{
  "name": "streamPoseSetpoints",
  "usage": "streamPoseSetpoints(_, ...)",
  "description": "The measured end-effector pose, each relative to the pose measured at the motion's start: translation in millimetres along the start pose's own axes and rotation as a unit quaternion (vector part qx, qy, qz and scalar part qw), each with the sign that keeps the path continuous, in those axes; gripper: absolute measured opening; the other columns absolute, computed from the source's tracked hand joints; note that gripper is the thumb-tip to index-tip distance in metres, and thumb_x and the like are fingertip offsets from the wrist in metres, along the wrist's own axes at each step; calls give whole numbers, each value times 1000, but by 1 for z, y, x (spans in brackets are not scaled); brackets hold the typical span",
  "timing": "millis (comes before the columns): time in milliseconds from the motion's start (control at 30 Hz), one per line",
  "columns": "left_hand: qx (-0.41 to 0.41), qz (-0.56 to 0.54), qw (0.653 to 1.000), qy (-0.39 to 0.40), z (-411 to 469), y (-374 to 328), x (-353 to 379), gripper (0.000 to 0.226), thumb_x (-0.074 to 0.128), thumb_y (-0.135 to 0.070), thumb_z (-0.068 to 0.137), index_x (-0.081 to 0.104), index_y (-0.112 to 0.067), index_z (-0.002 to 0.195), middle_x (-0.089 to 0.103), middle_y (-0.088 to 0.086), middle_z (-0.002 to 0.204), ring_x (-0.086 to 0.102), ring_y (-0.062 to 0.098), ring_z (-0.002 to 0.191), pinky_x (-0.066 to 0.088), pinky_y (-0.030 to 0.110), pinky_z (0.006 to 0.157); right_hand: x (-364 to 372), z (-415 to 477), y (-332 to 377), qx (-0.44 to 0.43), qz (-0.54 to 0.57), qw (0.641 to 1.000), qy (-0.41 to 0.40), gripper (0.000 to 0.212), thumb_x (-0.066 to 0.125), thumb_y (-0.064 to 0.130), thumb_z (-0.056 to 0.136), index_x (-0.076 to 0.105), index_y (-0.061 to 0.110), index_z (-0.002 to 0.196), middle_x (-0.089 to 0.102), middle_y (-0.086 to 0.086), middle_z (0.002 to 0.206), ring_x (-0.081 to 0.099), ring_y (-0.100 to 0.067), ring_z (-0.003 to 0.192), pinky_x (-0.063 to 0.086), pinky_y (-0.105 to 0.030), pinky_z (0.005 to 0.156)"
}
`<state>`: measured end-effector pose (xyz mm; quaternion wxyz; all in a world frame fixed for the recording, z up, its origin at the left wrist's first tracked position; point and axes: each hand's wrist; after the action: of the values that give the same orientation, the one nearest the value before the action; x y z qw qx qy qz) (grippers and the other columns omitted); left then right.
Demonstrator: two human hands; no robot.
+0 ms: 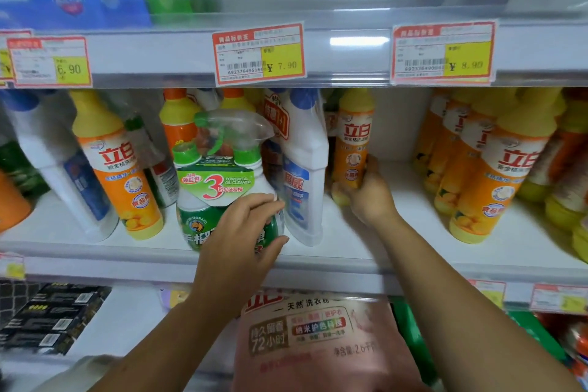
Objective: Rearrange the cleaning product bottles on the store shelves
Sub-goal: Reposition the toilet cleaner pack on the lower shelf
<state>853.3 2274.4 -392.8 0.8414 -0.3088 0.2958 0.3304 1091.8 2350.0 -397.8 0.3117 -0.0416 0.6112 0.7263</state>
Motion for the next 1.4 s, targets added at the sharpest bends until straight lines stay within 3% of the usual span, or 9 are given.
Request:
streamPoseSetpoints(200,-5,8,1000,-6,1,0,3,45,73,-29,76,59,-23,118,53,-8,120,46,9,112,31,16,94,-48,11,-27,28,-36,993,-105,61,71,17,82,40,9,133,55,-14,131,53,-33,117,37,-29,91)
streamPoseSetpoints(367,3,11,1000,-22,5,1,8,39,66,-33,77,61,-21,114,56,-5,116,50,13,108,28,12,91,-58,33,-39,46,-69,991,-102,58,68,20,85,39,11,135,54,-15,133,51,-35,120,40,-42,102)
streamPoseSetpoints(633,37,19,998,-41,6,4,11,40,60,-37,79,63,-17,113,57,0,115,51,15,107,31,13,94,-47,60,-48,58,-92,985,-132,67,63,29,88,30,17,144,43,-11,144,41,-32,130,32,-39,109)
streamPoseSetpoints(933,42,29,998,-27,6,5,12,39,60,-39,80,63,-18,113,58,1,116,50,16,106,29,13,94,-41,72,-50,71,-27,988,-132,69,68,18,84,33,15,143,47,-12,141,45,-30,127,34,-38,107)
streamPoseSetpoints(1100,58,14,998,-31,4,6,9,39,61,-38,81,63,-16,114,57,1,117,50,15,109,26,9,98,-44,52,-39,86,-40,986,-140,48,52,18,95,35,3,137,48,-14,126,46,-24,119,31,-25,91)
streamPoseSetpoints(1167,61,-4,998,-26,3,7,7,39,62,-35,81,62,-17,115,55,0,120,49,12,111,28,10,98,-47,38,-30,95,-75,985,-121,47,52,16,95,35,1,136,46,-19,132,44,-32,123,32,-30,96)
streamPoseSetpoints(1233,57,-26,998,-19,1,6,4,40,63,-34,80,60,-18,117,53,-2,122,47,8,114,30,11,99,-46,18,-19,89,-100,987,-93,26,50,10,94,49,-4,116,54,-27,114,48,-39,119,37,-37,93)
streamPoseSetpoints(1300,46,-44,998,-15,0,3,1,41,62,-34,80,59,-19,118,51,-4,124,45,5,116,30,9,99,-39,-10,-4,52,-50,995,-66,20,51,14,95,53,-2,107,59,-21,105,55,-35,109,39,-32,83)
streamPoseSetpoints(1400,15,-57,998,-29,-3,5,-6,41,59,-34,78,58,-22,117,50,-6,123,45,7,116,28,10,99,-22,-49,28,-12,120,993,6,45,57,20,91,44,19,134,56,-2,130,55,-14,116,40,-25,93)
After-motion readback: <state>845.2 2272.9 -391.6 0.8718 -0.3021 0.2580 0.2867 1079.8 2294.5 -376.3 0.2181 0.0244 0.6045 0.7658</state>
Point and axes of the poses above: each hand's wrist, its own z-axis towards the middle knuckle, its own x-axis out of the palm, y = z × x
